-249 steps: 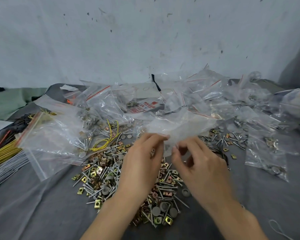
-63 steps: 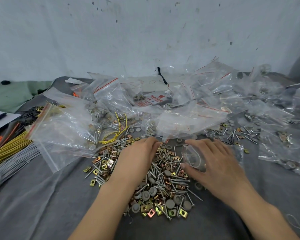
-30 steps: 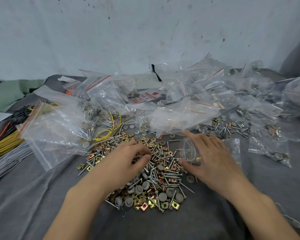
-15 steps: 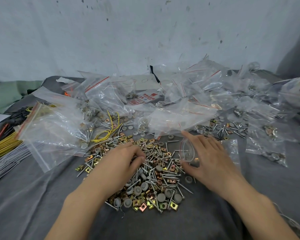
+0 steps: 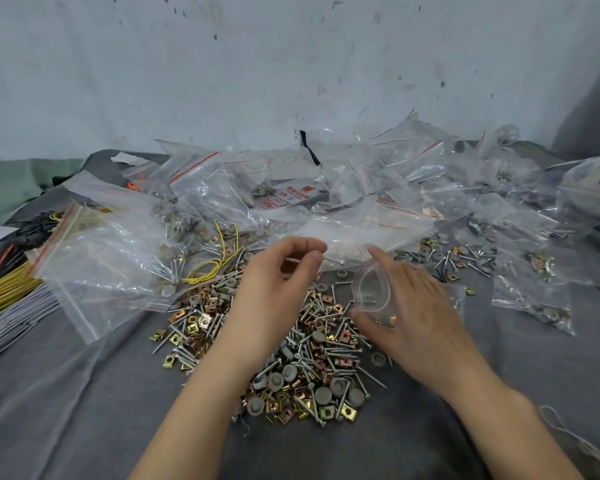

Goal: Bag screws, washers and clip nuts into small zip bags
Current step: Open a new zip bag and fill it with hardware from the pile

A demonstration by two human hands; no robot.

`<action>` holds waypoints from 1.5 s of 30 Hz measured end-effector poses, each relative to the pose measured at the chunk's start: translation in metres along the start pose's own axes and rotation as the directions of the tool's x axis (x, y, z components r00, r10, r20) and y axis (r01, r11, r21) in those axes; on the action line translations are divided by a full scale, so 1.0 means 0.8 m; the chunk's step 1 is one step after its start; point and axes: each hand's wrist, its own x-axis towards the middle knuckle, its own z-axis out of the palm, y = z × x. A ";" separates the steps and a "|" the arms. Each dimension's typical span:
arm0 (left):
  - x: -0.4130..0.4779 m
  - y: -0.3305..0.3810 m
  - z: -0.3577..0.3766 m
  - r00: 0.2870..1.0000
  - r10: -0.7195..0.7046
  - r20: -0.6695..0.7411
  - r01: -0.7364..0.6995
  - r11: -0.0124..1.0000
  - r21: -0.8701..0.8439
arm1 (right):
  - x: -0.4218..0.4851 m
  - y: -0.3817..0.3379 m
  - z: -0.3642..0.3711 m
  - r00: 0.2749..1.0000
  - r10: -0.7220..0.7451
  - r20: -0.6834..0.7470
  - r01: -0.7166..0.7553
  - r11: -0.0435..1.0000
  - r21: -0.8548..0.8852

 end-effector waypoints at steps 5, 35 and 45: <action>0.002 0.011 0.017 0.996 0.081 0.044 -0.084 0.994 0.069 | 0.004 0.001 0.000 0.995 0.012 -0.103 -0.006 0.998 0.055; -0.027 -0.009 0.018 0.825 -0.205 0.528 -0.318 0.604 0.731 | 0.005 0.007 -0.007 0.980 0.027 -0.197 -0.002 0.992 0.123; -0.025 -0.011 0.034 0.863 -0.166 0.477 -0.371 0.433 0.822 | 0.003 0.007 -0.008 0.981 0.028 -0.193 -0.006 0.993 0.116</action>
